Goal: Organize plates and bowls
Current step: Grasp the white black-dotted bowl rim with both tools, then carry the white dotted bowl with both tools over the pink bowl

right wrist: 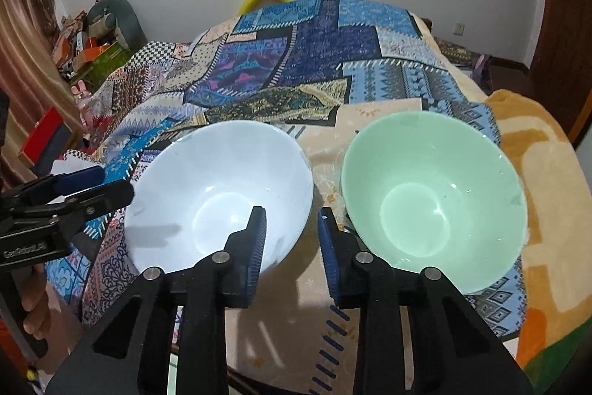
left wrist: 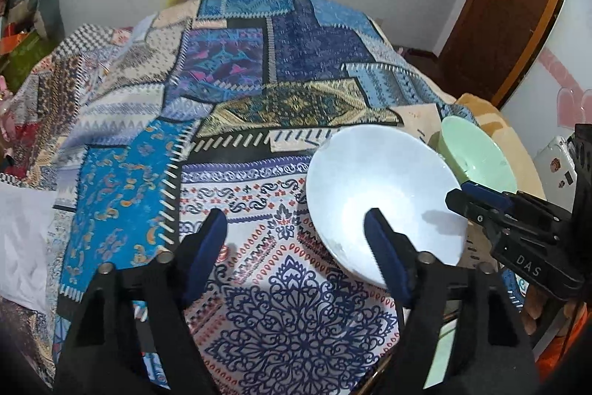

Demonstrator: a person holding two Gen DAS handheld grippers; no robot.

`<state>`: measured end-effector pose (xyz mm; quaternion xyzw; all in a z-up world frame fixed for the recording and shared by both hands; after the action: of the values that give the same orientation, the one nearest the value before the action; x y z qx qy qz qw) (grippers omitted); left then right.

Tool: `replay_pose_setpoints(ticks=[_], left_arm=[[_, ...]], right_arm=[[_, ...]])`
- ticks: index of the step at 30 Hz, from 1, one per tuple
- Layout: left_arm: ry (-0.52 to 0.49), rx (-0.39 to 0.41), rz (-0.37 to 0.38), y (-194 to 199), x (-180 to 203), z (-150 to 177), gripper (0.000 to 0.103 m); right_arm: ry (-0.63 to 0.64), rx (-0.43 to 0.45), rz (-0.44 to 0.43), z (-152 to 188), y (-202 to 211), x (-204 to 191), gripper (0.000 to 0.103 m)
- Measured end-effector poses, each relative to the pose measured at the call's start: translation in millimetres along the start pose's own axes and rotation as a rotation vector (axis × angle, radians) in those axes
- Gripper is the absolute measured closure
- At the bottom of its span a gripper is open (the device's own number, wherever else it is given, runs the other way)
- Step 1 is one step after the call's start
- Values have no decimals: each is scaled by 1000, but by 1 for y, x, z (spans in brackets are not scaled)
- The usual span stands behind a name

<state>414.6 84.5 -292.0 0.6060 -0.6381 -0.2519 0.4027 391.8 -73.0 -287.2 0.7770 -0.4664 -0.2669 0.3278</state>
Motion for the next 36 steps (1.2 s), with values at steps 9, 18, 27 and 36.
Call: replay_pose_setpoints(ticks=[9,18,27,36], left_arm=[[-2,-88,-9,-29,0,6,50],[-37,-142,25,-43,15,12,78],[-69,-133,10,-44,21,14,84],[-63,-117,-2,-22,22,20,85]], right_arm=[[-19,-29,-44,5,-11,-4,84],[-52,-57,-77,7,-18,-5,84],[-36,-42,-77,4,-14,-7,84],[-24,-18,-88,0,3,-15,84]])
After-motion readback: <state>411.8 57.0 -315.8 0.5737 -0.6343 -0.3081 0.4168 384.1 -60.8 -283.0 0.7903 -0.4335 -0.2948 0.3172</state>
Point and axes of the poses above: each gripper's, at about its wrist camera, not at the fingertips, and y roughly against the way its jaws point, x to its right, z to its underside, the point moved 10 cm from there along -y, roughly the way its jaws point, and after that the axes turned 7 degrees about y, right-handed, at the moved point
